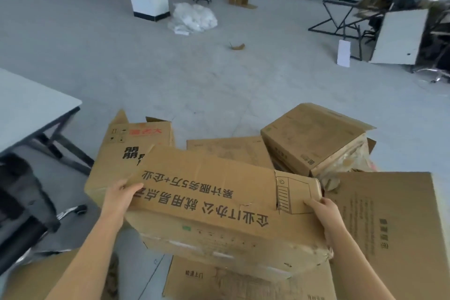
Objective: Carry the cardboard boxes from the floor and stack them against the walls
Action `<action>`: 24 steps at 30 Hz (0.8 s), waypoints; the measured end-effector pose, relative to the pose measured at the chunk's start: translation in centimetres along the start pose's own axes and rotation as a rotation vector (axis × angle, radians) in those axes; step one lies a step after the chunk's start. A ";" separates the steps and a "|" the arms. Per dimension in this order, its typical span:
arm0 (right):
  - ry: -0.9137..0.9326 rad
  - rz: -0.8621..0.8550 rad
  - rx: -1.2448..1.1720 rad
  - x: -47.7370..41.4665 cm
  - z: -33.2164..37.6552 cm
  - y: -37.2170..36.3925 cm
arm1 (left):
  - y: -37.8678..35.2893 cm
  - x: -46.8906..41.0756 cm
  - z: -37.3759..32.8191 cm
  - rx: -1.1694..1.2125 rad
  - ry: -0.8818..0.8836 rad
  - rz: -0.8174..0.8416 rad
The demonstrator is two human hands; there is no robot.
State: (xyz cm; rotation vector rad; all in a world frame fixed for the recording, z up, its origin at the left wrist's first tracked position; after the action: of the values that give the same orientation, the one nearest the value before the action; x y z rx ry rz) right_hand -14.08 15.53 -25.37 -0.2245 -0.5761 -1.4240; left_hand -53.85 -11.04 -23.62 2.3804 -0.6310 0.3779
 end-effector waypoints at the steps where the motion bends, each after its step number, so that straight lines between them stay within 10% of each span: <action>1: 0.003 0.042 0.023 -0.4 0.5 -0.5 | 0.7 1.2 0.8 0.034 0.021 -0.038; 24: 0.231 1.178 0.598 19.5 -1.9 -21.5 | 9.0 47.8 26.0 0.563 0.787 -1.228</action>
State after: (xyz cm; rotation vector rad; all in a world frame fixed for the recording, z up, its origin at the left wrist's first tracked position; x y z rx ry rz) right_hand -33.72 -5.58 -21.27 0.0916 -0.5063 -0.1072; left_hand -15.47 -50.35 -18.89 2.2989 1.3716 0.8767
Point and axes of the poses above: each hand's wrist, its own x-axis away from the middle knuckle, its own y-axis out of the back of the hand, z = x × y, the point moved 6 cm from there along -x, towards the middle knuckle, and after that the axes turned 14 degrees about -x, right-handed, at the moved point
